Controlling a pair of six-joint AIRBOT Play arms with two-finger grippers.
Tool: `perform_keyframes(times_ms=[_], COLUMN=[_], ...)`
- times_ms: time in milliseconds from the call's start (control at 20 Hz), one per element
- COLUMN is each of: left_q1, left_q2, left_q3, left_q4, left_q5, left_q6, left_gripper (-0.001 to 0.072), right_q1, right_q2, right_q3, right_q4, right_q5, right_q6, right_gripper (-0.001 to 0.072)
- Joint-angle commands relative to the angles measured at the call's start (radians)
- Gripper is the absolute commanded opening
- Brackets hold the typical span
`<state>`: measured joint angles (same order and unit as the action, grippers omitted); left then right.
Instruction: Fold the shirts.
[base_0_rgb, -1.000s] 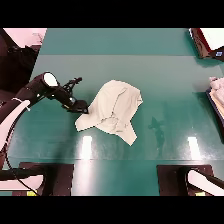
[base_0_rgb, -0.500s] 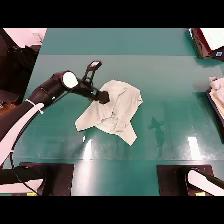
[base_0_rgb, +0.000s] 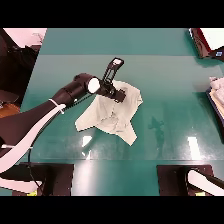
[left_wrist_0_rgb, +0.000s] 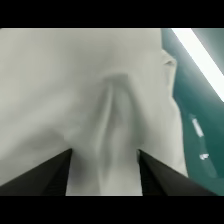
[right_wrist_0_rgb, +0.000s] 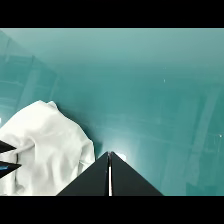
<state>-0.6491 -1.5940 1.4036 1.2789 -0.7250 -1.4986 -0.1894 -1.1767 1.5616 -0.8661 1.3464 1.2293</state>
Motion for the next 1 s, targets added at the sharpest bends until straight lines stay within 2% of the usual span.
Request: perform_keyframes(times_ms=[0,100,300,450,500,550,600,650,850,950], left_q1=[-0.012,-0.012,0.03,0.121,0.15,0.18,0.203,0.224,0.274,0.274], left_q2=[-0.048,-0.048,-0.016,0.085,0.118,0.153,0.183,0.208,0.238,0.238], left_q3=[0.015,0.041,0.256,0.392,0.422,0.441,0.446,0.447,0.446,0.446], left_q4=[0.031,0.031,0.061,0.069,0.069,0.069,0.069,0.069,0.071,0.089], left_q5=[0.008,-0.005,-0.187,-0.311,-0.359,-0.407,-0.442,-0.48,-0.639,-0.675], left_q6=[-0.024,-0.028,-0.027,0.035,0.06,0.078,0.094,0.105,0.119,0.119], left_gripper=[0.0491,0.0024,0.0022,0.0022,0.0022,0.0022,0.0022,0.0022,0.0022,0.0023], right_q1=[0.001,0.001,0.001,0.037,0.065,0.102,0.147,0.196,0.435,0.548], right_q2=[0.0,0.0,0.0,0.0,0.0,0.0,0.0,0.0,-0.013,-0.071], right_q3=[0.001,0.001,-0.014,-0.142,-0.213,-0.292,-0.375,-0.452,-0.702,-0.733], right_q4=[0.0,0.0,0.005,0.009,0.01,0.011,0.011,0.011,0.011,0.011], right_q5=[0.001,0.006,0.097,0.141,0.13,0.101,0.061,0.01,-0.249,-0.252], right_q6=[0.0,0.0,0.0,0.0,0.0,0.0,0.0,0.0,-0.019,-0.031], right_gripper=[0.0014,0.0014,0.0014,0.0016,0.0059,0.0285,0.048,0.0513,0.0511,0.0511])
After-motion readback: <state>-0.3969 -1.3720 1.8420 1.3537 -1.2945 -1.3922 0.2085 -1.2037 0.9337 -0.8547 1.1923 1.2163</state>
